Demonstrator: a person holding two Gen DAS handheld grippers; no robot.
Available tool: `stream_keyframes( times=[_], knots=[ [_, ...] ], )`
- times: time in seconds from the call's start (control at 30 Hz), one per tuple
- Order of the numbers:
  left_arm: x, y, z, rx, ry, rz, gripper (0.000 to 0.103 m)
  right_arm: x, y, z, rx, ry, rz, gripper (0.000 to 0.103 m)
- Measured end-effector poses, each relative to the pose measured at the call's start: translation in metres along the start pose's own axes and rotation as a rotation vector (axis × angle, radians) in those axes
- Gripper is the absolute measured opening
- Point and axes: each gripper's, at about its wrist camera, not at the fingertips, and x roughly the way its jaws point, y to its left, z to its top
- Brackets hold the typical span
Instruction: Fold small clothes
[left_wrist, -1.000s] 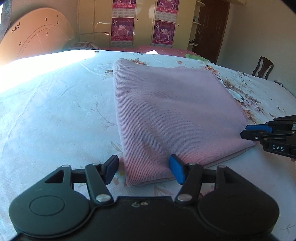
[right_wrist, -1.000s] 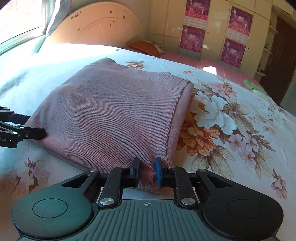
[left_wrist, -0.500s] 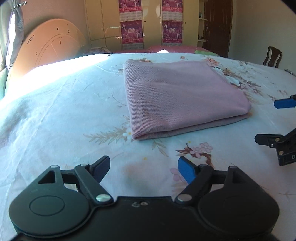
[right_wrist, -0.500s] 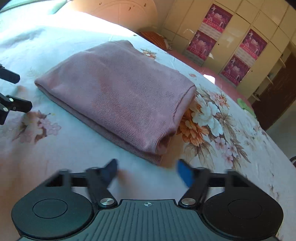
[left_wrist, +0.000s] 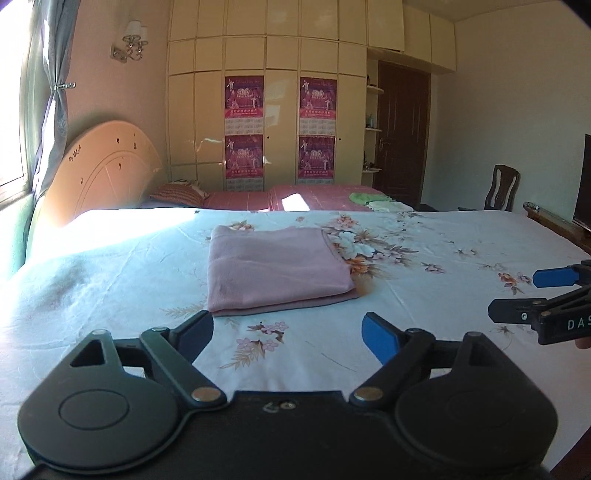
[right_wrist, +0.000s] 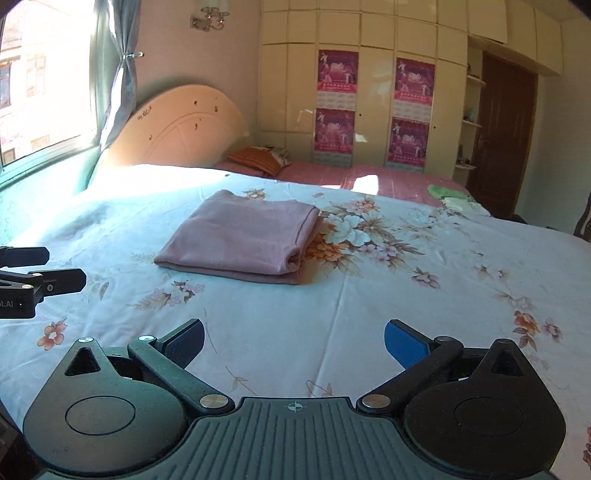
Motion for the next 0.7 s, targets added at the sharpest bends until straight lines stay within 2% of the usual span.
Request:
stream_keyframes(
  times=[0.03,0.07,0.1,0.13,0.17,0.2,0.23,0.27,0.3,0.33,0.4,0.7],
  knots=[
    [-0.009,-0.003,0.001,0.001,-0.017,-0.007,0.086,-0.01,-0.001,0.0,0.016,-0.009,-0.003,0.103],
    [-0.016,-0.006,0.002,0.006,-0.026,-0.019,0.077,-0.018,-0.002,0.001,0.033,-0.013,-0.004,0.103],
    [-0.021,-0.009,0.003,0.011,-0.025,-0.016,0.056,-0.025,-0.002,0.001,0.043,-0.019,-0.006,0.103],
    [-0.025,-0.011,0.004,0.006,-0.005,-0.005,0.007,-0.031,-0.002,0.001,0.044,-0.027,-0.007,0.102],
    [-0.028,-0.011,0.005,-0.011,0.007,-0.006,0.014,-0.036,-0.001,0.001,0.04,-0.033,-0.006,0.103],
    [-0.033,-0.011,0.006,-0.025,0.006,-0.005,0.031,-0.04,0.0,0.002,0.037,-0.039,-0.006,0.103],
    [-0.038,-0.013,0.007,-0.033,-0.016,0.026,0.076,-0.046,0.0,0.001,0.035,-0.048,-0.007,0.103],
    [-0.045,-0.016,0.006,-0.032,-0.058,0.084,0.097,-0.051,0.0,0.002,0.037,-0.058,-0.006,0.103],
    [-0.051,-0.019,0.005,-0.024,-0.098,0.125,0.103,-0.056,0.001,0.003,0.042,-0.067,-0.002,0.103],
    [-0.052,-0.022,0.007,-0.006,-0.109,0.129,0.103,-0.059,0.001,0.003,0.045,-0.072,0.0,0.103],
    [-0.054,-0.023,0.009,-0.007,-0.095,0.09,0.103,-0.062,0.004,0.004,0.039,-0.068,-0.009,0.103],
    [-0.067,-0.026,0.009,-0.038,-0.095,0.093,0.103,-0.072,0.013,0.004,0.01,-0.082,0.01,0.103]
  ],
)
